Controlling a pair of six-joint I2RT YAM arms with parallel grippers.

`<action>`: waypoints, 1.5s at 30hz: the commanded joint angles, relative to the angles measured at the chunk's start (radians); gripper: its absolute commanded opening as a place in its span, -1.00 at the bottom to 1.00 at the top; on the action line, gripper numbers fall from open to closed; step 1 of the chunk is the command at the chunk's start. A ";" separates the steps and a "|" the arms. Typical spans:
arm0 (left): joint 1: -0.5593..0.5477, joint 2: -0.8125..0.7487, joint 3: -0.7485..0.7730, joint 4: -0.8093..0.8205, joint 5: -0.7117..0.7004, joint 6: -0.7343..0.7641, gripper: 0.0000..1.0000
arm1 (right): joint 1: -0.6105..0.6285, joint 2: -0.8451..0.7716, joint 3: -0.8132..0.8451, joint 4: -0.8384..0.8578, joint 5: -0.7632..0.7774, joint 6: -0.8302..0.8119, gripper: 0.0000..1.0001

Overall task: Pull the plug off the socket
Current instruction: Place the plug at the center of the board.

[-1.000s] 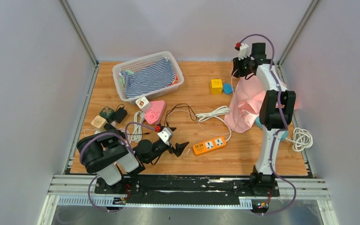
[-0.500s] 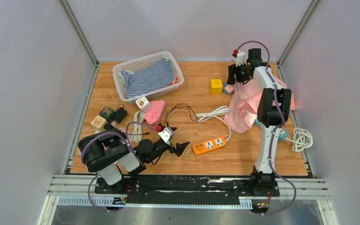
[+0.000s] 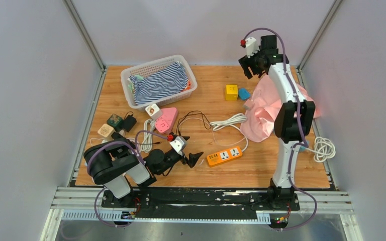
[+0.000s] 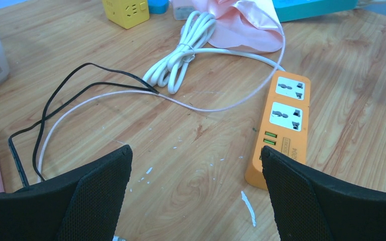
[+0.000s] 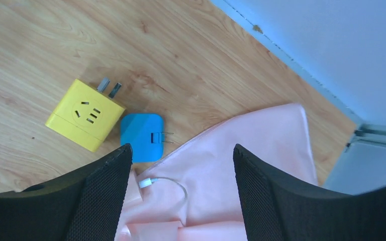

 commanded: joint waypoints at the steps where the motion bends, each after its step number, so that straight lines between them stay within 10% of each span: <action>1: 0.004 0.005 0.004 0.036 0.001 0.006 1.00 | 0.055 0.011 0.001 -0.084 0.292 -0.155 0.50; 10: 0.004 0.003 0.002 0.035 0.007 0.007 1.00 | 0.053 -0.034 -0.090 -0.091 0.365 -0.187 0.50; 26: 0.004 0.006 0.003 0.035 -0.009 -0.005 1.00 | 0.196 -0.632 -0.794 -0.091 -0.567 -0.233 0.33; 45: 0.017 0.016 0.001 0.034 -0.285 -0.117 1.00 | 0.483 -0.314 -0.818 -0.088 -0.071 -0.079 0.22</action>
